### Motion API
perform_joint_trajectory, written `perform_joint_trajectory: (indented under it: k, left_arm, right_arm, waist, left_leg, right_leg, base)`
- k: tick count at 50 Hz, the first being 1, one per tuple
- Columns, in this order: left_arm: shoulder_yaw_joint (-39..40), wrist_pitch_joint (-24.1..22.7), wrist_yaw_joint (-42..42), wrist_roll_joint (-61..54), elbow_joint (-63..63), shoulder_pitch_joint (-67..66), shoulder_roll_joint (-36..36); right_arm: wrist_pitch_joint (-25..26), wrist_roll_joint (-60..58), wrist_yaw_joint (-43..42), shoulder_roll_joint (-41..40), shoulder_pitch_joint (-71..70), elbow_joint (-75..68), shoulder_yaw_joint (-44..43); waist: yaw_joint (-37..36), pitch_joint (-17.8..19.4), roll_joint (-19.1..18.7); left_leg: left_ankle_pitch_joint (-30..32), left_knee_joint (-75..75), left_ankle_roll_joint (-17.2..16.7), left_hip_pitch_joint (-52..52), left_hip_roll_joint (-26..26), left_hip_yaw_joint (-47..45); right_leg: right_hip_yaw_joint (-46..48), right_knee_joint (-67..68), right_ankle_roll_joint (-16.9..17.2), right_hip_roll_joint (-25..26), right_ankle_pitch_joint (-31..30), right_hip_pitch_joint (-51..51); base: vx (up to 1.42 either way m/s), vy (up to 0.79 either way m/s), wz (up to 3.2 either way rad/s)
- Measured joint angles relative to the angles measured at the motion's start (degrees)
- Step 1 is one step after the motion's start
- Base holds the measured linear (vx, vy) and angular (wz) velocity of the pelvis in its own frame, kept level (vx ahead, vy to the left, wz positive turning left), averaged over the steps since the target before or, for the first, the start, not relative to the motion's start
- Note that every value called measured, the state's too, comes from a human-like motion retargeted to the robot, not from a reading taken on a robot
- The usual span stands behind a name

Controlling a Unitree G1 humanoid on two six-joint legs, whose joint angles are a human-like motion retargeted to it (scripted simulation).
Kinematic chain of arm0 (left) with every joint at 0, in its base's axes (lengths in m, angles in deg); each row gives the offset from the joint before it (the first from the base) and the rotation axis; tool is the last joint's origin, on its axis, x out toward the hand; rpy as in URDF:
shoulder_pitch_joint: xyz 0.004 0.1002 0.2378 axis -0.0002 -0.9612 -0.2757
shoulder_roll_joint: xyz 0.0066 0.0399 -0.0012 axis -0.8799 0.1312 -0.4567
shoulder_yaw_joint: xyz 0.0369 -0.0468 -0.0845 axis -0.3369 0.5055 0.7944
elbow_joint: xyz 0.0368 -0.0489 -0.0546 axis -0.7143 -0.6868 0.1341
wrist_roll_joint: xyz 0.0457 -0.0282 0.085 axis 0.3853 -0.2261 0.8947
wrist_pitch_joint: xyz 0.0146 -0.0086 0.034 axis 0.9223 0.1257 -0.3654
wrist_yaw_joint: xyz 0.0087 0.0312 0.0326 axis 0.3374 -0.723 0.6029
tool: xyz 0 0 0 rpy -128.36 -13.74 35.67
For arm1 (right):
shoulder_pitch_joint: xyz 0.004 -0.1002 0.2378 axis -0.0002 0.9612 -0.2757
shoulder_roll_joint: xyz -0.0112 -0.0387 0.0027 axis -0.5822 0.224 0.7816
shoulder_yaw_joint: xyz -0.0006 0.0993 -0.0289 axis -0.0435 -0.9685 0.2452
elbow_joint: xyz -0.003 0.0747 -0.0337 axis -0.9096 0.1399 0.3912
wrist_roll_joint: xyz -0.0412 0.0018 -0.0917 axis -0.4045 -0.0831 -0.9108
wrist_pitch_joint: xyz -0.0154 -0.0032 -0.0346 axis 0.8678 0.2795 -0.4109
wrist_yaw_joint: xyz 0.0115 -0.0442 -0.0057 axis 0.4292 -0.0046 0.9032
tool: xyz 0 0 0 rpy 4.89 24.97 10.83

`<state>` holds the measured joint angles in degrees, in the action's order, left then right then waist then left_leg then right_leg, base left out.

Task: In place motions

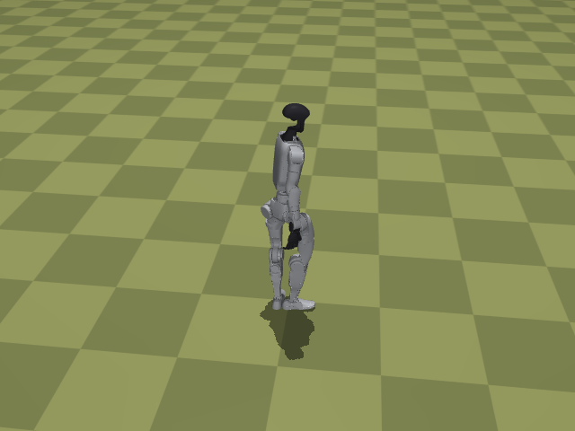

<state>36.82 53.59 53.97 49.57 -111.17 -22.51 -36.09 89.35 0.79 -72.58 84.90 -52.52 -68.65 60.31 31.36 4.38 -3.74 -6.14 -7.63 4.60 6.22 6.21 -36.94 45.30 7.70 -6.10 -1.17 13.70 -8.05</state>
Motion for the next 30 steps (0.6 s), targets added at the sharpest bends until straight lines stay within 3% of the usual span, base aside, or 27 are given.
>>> perform_joint_trajectory:
  k: [2, 3, 5, 8, 11, 13, 20, 23, 27, 30]
  left_arm:
    - [2.65, -0.09, -0.64, 0.16, -0.41, -0.60, 0.04]
    - [5.01, -0.09, -0.82, 0.32, -0.61, -0.85, 0.05]
    - [7.32, -0.04, -1.28, 0.21, -0.92, -1.92, 0.21]
    - [9.78, 0.05, -1.92, 0.11, -0.94, -3.93, 0.31]
    - [11.98, 0.26, -2.19, -0.39, -0.36, -5.68, 0.16]
    - [12.82, 0.35, -2.15, -0.84, -0.09, -6.64, 0.19]
    - [12.41, 1.19, -2.06, -2.32, -0.04, -6.87, 0.98]
    - [12.36, 0.98, -1.81, -3.01, 1.48, -6.64, 1.40]
    - [11.89, 0.62, -1.15, -4.40, 3.58, -6.26, 1.19]
    - [11.95, 0.71, -0.79, -4.45, 4.34, -5.66, 0.92]
  right_arm:
    - [0.61, -1.47, -0.80, 0.87, -2.15, -1.22, 2.02]
    - [0.92, -2.51, -1.14, 1.30, -4.27, -2.75, 3.56]
    - [0.86, -3.41, -1.40, 1.67, -6.06, -3.99, 4.35]
    - [1.57, -1.74, -1.60, 1.46, -7.05, -3.88, 3.81]
    - [1.23, 1.01, -0.98, 0.64, -7.74, -3.32, 3.08]
    - [0.95, 2.13, -0.78, 0.17, -7.51, -2.84, 2.67]
    - [0.71, 3.44, -2.56, 0.13, -4.80, -5.50, -0.20]
    - [1.67, 2.91, -2.83, 0.66, -3.83, -8.46, -1.31]
    - [2.64, 2.54, -2.64, 1.13, -3.28, -10.99, -2.46]
    - [2.54, 2.92, -2.70, 1.24, -3.11, -11.09, -2.61]
  waist:
    - [-1.10, -0.90, -0.15]
    - [-9.72, -2.50, 1.16]
    - [-16.09, -4.21, 2.72]
    - [-15.66, -4.69, 3.65]
    - [-16.08, -4.79, 6.10]
    - [-15.78, -5.30, 7.02]
    - [-11.44, -7.42, 7.24]
    - [-12.29, -8.11, 9.02]
    - [-14.26, -7.56, 11.34]
    - [-16.25, -6.39, 10.86]
  left_leg:
    - [-0.97, 0.14, -1.63, -1.66, 1.72, -10.46]
    - [-1.93, 0.46, -3.54, -4.52, 2.26, -23.59]
    - [-2.16, 1.05, -6.28, -7.38, 1.84, -34.41]
    - [-1.04, 0.47, -8.70, -9.74, 1.45, -37.67]
    - [0.82, -0.97, -10.84, -12.98, 0.08, -39.80]
    - [2.34, -1.87, -11.63, -14.54, -0.50, -40.66]
    - [10.25, -9.09, -8.47, -18.28, 2.19, -33.86]
    - [14.12, -14.89, -3.90, -18.87, 3.49, -28.77]
    - [15.92, -27.83, 5.07, -13.61, 6.35, -15.26]
    - [13.15, -29.94, 2.59, -6.90, 2.49, -1.16]
  right_leg:
    - [8.62, -0.16, 1.77, -2.07, 1.79, 1.27]
    - [3.23, 3.13, 3.77, -4.55, 3.48, 0.00]
    - [3.83, 5.50, 5.61, -6.68, 5.57, 0.05]
    - [12.43, 4.30, 5.43, -6.96, 3.89, 1.64]
    - [7.73, 5.32, 5.35, -9.00, -3.01, -0.05]
    - [3.03, 6.62, 5.00, -8.93, -4.05, -1.63]
    - [-7.40, 9.64, 4.95, -9.80, -2.25, -3.00]
    - [-12.67, 9.72, 4.63, -10.61, -1.80, -2.75]
    - [-19.40, 9.13, 4.11, -10.72, -2.04, -2.15]
    - [-23.29, 6.85, 3.25, -8.26, -3.79, -1.81]
  base:
    - [-0.36, 0.05, -5.69]
    - [-0.32, 0.03, -8.79]
    - [-0.31, -0.08, -6.87]
    - [-0.24, -0.15, -3.33]
    - [-0.14, -0.21, -2.98]
    - [-0.08, -0.31, -1.97]
    - [0.04, -0.19, -1.30]
    - [0.15, -0.22, -1.37]
    - [0.12, -0.17, -1.43]
    - [0.02, -0.08, -1.52]
